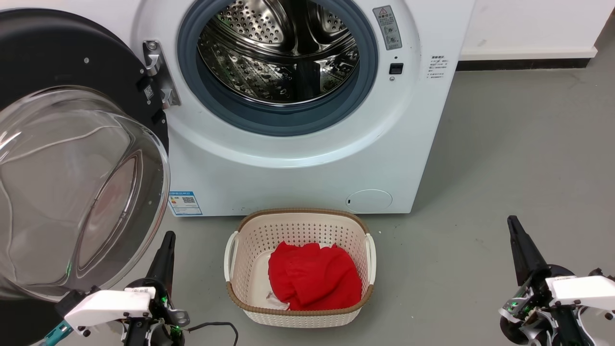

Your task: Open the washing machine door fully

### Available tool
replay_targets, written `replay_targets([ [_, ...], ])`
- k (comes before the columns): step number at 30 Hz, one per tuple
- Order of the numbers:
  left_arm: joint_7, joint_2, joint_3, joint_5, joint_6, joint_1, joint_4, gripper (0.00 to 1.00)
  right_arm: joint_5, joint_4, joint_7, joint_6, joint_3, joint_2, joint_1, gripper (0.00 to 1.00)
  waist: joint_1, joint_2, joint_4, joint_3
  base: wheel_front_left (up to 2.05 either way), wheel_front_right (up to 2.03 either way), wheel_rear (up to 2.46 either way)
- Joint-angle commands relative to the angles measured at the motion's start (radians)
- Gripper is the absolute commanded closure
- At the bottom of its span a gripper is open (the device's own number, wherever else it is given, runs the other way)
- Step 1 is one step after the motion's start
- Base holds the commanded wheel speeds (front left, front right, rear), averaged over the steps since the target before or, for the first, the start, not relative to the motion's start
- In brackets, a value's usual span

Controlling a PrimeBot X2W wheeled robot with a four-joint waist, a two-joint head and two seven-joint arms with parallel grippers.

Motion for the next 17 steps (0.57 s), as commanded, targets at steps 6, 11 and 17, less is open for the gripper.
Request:
replay_targets([
  [6,0.016,-0.003,0.008,-0.057,-0.010,-0.020,0.005,1.00,0.056,0.009,0.013,0.000,-0.007,0.002,-0.019,1.00,0.0000,0.0000,0.003,0.002,0.00,0.00,0.00],
  [11,0.017,-0.004,0.008,-0.060,-0.011,-0.020,0.005,1.00,0.057,0.010,0.016,0.000,-0.009,0.003,-0.021,1.00,0.0000,0.0000,0.003,0.003,0.00,0.00,0.00],
  [17,0.017,-0.004,0.008,-0.060,-0.011,-0.020,0.005,1.00,0.054,0.010,0.016,0.000,-0.011,0.005,-0.021,1.00,0.0000,0.0000,0.003,0.003,0.00,0.00,0.00],
])
